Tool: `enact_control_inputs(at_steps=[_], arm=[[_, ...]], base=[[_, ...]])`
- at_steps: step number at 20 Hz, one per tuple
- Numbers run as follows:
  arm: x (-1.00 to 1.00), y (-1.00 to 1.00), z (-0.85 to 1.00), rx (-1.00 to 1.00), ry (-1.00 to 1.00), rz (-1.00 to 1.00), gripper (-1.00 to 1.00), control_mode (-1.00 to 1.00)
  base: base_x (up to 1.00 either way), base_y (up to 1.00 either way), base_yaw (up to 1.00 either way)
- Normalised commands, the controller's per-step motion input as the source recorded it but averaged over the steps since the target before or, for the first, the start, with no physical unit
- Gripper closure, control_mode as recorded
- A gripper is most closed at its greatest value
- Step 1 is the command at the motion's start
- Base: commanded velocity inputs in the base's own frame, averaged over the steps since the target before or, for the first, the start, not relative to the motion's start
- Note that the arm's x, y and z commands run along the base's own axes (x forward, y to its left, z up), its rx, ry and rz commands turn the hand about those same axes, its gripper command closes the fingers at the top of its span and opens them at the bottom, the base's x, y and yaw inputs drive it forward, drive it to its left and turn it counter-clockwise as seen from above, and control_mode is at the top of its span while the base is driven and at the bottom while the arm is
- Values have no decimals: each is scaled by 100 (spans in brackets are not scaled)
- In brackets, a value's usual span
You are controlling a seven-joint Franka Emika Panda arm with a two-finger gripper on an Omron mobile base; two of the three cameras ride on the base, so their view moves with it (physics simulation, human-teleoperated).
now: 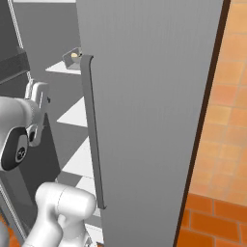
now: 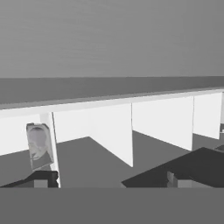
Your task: Take the meat container that has the fish and place it on the second highest rack of the freezer. Then take the vegetable container that has the mushroom and eggplant and place it on the highest rack of the freezer.
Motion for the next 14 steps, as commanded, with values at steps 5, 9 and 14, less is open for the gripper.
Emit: enact_control_inputs(at_steps=[5, 9, 14], arm=[[-6, 0, 0, 0, 0, 0, -100, -100], [0, 0, 0, 0, 0, 0, -100, 100], [0, 0, 0, 0, 0, 0, -100, 100]], base=[[0, 0, 0], [-74, -72, 0], [-82, -95, 26]])
